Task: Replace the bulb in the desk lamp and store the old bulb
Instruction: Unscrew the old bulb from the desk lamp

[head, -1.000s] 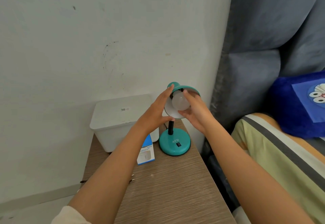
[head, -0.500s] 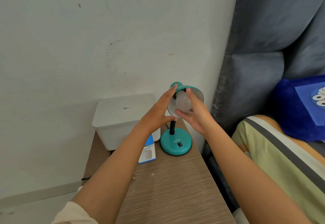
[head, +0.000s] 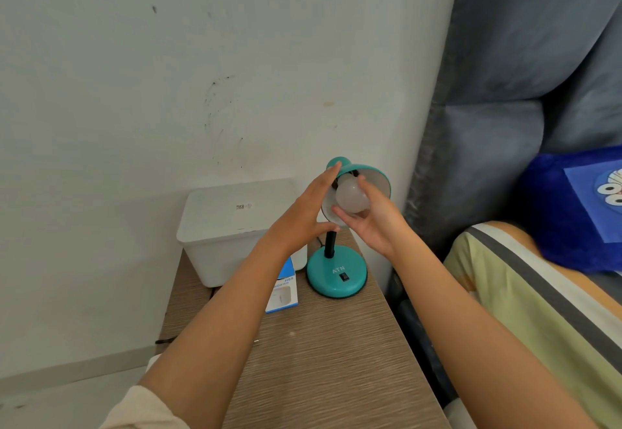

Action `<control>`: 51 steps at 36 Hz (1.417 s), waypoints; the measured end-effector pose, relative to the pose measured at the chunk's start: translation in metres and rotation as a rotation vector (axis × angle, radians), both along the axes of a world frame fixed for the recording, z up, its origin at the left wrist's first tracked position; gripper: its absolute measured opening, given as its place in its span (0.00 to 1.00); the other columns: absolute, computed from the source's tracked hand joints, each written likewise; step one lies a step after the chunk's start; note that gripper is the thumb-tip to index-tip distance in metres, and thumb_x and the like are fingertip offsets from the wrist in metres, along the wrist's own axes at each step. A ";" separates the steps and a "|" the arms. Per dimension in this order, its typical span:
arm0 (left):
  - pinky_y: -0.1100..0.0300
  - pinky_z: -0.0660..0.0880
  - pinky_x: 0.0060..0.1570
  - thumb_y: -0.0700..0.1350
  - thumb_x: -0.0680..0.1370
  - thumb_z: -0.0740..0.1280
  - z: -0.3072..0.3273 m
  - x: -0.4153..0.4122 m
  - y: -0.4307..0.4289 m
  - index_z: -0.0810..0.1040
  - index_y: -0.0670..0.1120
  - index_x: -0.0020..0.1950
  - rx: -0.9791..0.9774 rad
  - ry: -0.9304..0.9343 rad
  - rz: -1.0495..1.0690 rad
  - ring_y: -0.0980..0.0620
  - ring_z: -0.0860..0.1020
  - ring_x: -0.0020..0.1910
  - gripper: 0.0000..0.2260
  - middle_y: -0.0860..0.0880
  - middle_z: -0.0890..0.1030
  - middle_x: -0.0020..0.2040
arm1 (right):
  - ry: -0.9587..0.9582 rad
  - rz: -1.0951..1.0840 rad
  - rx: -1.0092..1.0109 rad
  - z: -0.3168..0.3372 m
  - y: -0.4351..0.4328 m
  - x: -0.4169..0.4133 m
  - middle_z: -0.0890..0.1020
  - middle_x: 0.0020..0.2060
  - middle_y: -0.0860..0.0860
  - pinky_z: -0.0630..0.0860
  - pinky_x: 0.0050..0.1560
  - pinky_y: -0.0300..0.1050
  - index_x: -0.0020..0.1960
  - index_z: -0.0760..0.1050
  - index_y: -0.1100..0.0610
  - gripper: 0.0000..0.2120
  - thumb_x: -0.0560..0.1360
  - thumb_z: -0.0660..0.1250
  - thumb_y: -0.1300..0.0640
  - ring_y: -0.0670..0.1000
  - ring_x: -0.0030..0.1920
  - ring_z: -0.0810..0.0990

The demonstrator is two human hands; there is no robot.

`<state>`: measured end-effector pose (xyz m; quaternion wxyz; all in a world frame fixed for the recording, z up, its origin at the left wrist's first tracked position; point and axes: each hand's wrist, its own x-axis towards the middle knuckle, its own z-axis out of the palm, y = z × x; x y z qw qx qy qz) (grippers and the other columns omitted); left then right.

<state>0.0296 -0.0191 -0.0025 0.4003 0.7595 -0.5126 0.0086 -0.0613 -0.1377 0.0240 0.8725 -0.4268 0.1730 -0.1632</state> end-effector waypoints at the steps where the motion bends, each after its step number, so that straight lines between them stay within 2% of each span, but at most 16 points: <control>1: 0.81 0.55 0.62 0.40 0.71 0.74 0.000 0.000 0.000 0.46 0.64 0.71 -0.002 0.003 0.002 0.67 0.58 0.67 0.44 0.56 0.58 0.73 | 0.034 -0.031 -0.117 -0.001 0.000 0.002 0.72 0.62 0.56 0.78 0.56 0.50 0.65 0.67 0.57 0.19 0.76 0.64 0.53 0.56 0.63 0.73; 3: 0.81 0.55 0.61 0.40 0.70 0.74 -0.001 0.000 0.001 0.46 0.63 0.71 -0.001 0.006 0.008 0.67 0.57 0.67 0.45 0.57 0.58 0.73 | 0.106 -0.115 -0.406 -0.002 0.000 0.005 0.70 0.63 0.54 0.80 0.50 0.48 0.67 0.63 0.56 0.23 0.75 0.64 0.52 0.54 0.63 0.72; 4: 0.81 0.55 0.61 0.40 0.70 0.74 -0.001 0.000 0.001 0.45 0.63 0.72 0.003 0.003 0.009 0.67 0.57 0.67 0.45 0.56 0.58 0.74 | 0.114 -0.144 -0.472 -0.002 0.001 0.006 0.70 0.64 0.54 0.80 0.48 0.46 0.68 0.62 0.57 0.25 0.75 0.65 0.51 0.54 0.63 0.71; 5: 0.81 0.55 0.61 0.40 0.70 0.74 0.000 0.000 0.001 0.45 0.63 0.72 0.005 -0.001 0.010 0.67 0.57 0.67 0.45 0.55 0.57 0.75 | 0.124 -0.152 -0.492 -0.004 0.001 0.007 0.70 0.64 0.54 0.80 0.47 0.45 0.68 0.61 0.57 0.26 0.75 0.64 0.50 0.54 0.63 0.71; 9: 0.76 0.55 0.65 0.42 0.71 0.74 0.002 -0.003 0.000 0.46 0.61 0.72 -0.001 -0.001 0.009 0.65 0.57 0.69 0.43 0.54 0.58 0.75 | 0.204 -0.048 -0.346 -0.006 -0.002 0.006 0.71 0.60 0.57 0.79 0.54 0.51 0.66 0.64 0.61 0.25 0.75 0.64 0.47 0.56 0.59 0.74; 11: 0.74 0.56 0.65 0.42 0.71 0.74 0.003 -0.003 0.000 0.45 0.62 0.72 0.002 0.004 0.010 0.64 0.57 0.69 0.43 0.53 0.57 0.76 | 0.248 -0.039 -0.497 -0.010 -0.004 0.006 0.73 0.61 0.58 0.80 0.53 0.50 0.65 0.65 0.61 0.27 0.73 0.66 0.46 0.56 0.58 0.76; 14: 0.79 0.55 0.63 0.39 0.71 0.74 0.003 -0.003 -0.001 0.46 0.60 0.72 -0.005 -0.003 0.006 0.65 0.58 0.68 0.44 0.52 0.58 0.75 | 0.275 -0.177 -0.777 -0.014 -0.002 0.005 0.74 0.57 0.53 0.78 0.57 0.54 0.64 0.66 0.58 0.29 0.70 0.70 0.46 0.54 0.57 0.76; 18: 0.81 0.55 0.62 0.38 0.71 0.73 0.003 -0.003 -0.001 0.46 0.59 0.72 -0.006 -0.003 0.003 0.66 0.58 0.68 0.43 0.51 0.59 0.75 | 0.253 -0.304 -0.976 -0.018 0.003 0.002 0.74 0.53 0.52 0.75 0.54 0.46 0.63 0.68 0.58 0.27 0.70 0.70 0.47 0.51 0.54 0.75; 22: 0.82 0.54 0.61 0.39 0.71 0.73 0.004 -0.004 0.001 0.46 0.59 0.72 -0.004 -0.005 -0.005 0.67 0.57 0.67 0.43 0.52 0.58 0.75 | 0.233 -0.336 -0.999 -0.015 0.003 -0.001 0.75 0.51 0.50 0.75 0.52 0.44 0.63 0.69 0.58 0.26 0.70 0.70 0.48 0.49 0.52 0.74; 26: 0.81 0.54 0.62 0.38 0.71 0.73 0.006 -0.005 0.002 0.46 0.56 0.74 0.023 -0.005 0.012 0.64 0.57 0.69 0.44 0.51 0.57 0.75 | 0.224 -0.335 -1.023 -0.012 0.005 -0.006 0.74 0.49 0.50 0.74 0.54 0.46 0.61 0.71 0.58 0.23 0.70 0.70 0.49 0.50 0.52 0.74; 32: 0.59 0.59 0.71 0.37 0.71 0.73 0.015 -0.010 0.005 0.47 0.50 0.77 0.099 -0.090 0.059 0.52 0.58 0.74 0.44 0.48 0.57 0.76 | 0.214 -0.316 -1.035 -0.007 0.007 -0.018 0.74 0.50 0.50 0.73 0.52 0.43 0.62 0.71 0.58 0.24 0.70 0.70 0.50 0.49 0.52 0.74; 36: 0.65 0.56 0.68 0.37 0.72 0.72 0.019 -0.015 0.008 0.48 0.48 0.77 0.136 -0.166 0.116 0.52 0.58 0.74 0.42 0.48 0.57 0.76 | 0.191 -0.301 -1.023 -0.008 0.011 -0.033 0.76 0.52 0.50 0.75 0.55 0.47 0.60 0.72 0.55 0.21 0.71 0.68 0.47 0.51 0.53 0.75; 39: 0.64 0.54 0.68 0.38 0.73 0.70 0.020 -0.021 0.012 0.50 0.47 0.77 0.138 -0.200 0.164 0.51 0.58 0.74 0.39 0.47 0.57 0.76 | 0.167 -0.293 -1.058 -0.018 0.017 -0.046 0.76 0.53 0.52 0.76 0.54 0.49 0.58 0.72 0.53 0.19 0.71 0.67 0.46 0.52 0.53 0.76; 44: 0.60 0.56 0.69 0.45 0.77 0.66 0.005 -0.027 0.032 0.55 0.45 0.76 0.127 -0.103 0.294 0.50 0.58 0.74 0.31 0.47 0.58 0.76 | 0.154 -0.304 -1.095 -0.053 0.029 -0.069 0.76 0.53 0.51 0.76 0.54 0.50 0.58 0.71 0.52 0.17 0.72 0.67 0.48 0.50 0.52 0.75; 49: 0.58 0.59 0.68 0.53 0.78 0.63 -0.035 -0.029 0.065 0.56 0.44 0.75 0.130 0.052 0.468 0.49 0.60 0.73 0.30 0.46 0.60 0.74 | 0.179 -0.264 -1.102 -0.096 0.044 -0.083 0.75 0.52 0.50 0.75 0.51 0.45 0.56 0.70 0.51 0.14 0.72 0.68 0.51 0.47 0.50 0.74; 51: 0.57 0.62 0.65 0.56 0.76 0.64 -0.056 -0.028 0.079 0.61 0.44 0.72 0.129 0.119 0.508 0.47 0.63 0.71 0.29 0.46 0.65 0.70 | 0.221 -0.224 -1.103 -0.113 0.048 -0.081 0.75 0.52 0.50 0.73 0.48 0.40 0.56 0.71 0.52 0.14 0.72 0.68 0.51 0.47 0.49 0.74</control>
